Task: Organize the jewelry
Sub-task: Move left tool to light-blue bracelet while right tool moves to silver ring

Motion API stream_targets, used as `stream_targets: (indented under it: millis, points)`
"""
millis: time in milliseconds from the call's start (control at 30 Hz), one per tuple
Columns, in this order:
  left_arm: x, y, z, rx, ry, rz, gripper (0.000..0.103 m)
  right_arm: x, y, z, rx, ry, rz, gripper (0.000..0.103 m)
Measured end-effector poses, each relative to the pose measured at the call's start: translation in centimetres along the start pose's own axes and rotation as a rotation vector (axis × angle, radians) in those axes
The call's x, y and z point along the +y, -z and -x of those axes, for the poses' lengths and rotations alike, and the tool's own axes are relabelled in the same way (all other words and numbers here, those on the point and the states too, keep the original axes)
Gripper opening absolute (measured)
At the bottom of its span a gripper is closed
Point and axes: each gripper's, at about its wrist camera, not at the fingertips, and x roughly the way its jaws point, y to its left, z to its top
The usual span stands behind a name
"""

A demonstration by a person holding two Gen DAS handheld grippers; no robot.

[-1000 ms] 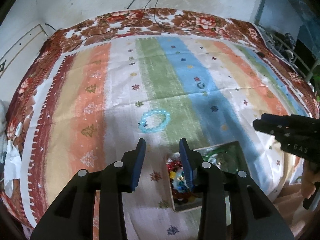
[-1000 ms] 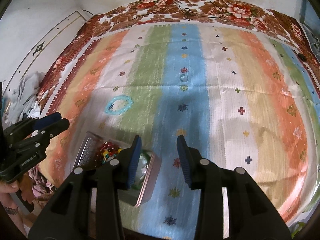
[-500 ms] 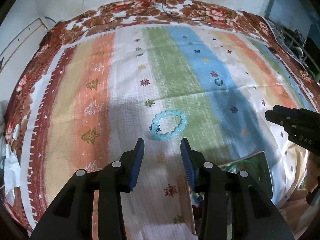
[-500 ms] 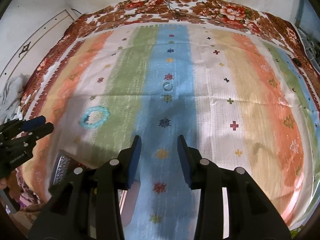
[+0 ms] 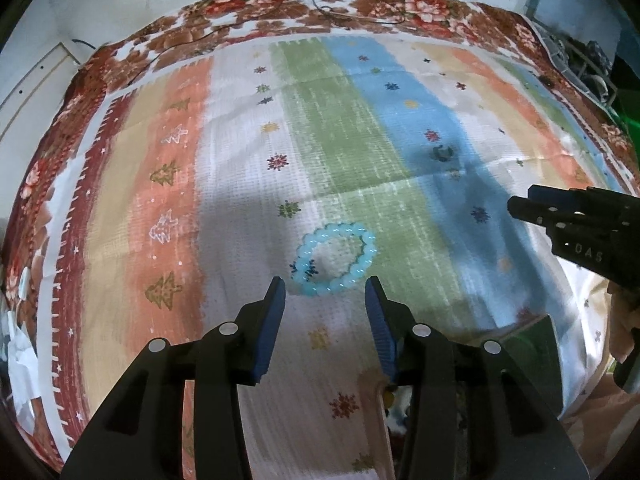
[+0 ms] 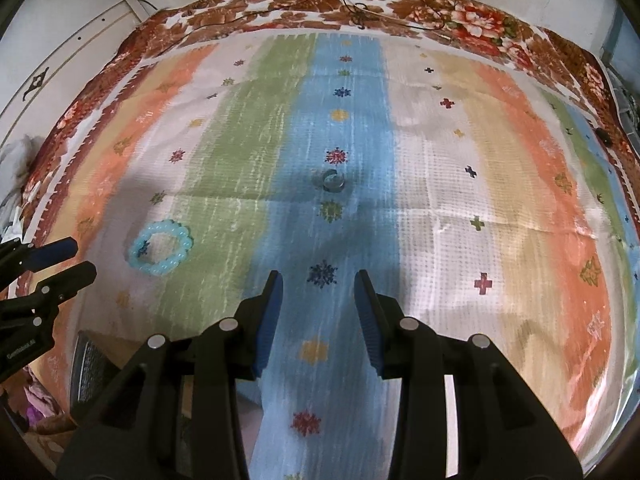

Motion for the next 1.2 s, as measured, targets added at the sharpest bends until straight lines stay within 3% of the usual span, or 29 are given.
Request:
stream_targets:
  millis: [533,600,867,1200]
  points:
    - [1.7,-1.5,-4.8,0.064,-0.039,0.015,0.045,-1.8,-4.0,-4.6,0.039,0.02,-0.062,0.042]
    - [1.7,-1.5,-5.3,0.076,-0.031,0.013,0.046,-1.9,-4.5,-5.0,0.037,0.024,-0.064,0.047]
    - [1.7,-1.5,-6.9,0.107,-0.026,0.0,0.046,-1.1,-6.6,-6.3,0.029,-0.019,-0.064,0.052]
    - [1.6,-1.4,-8.1,0.121,-0.025,-0.017,0.045,-1.1,-7.3,-9.6,0.072,-0.004,-0.065,0.052]
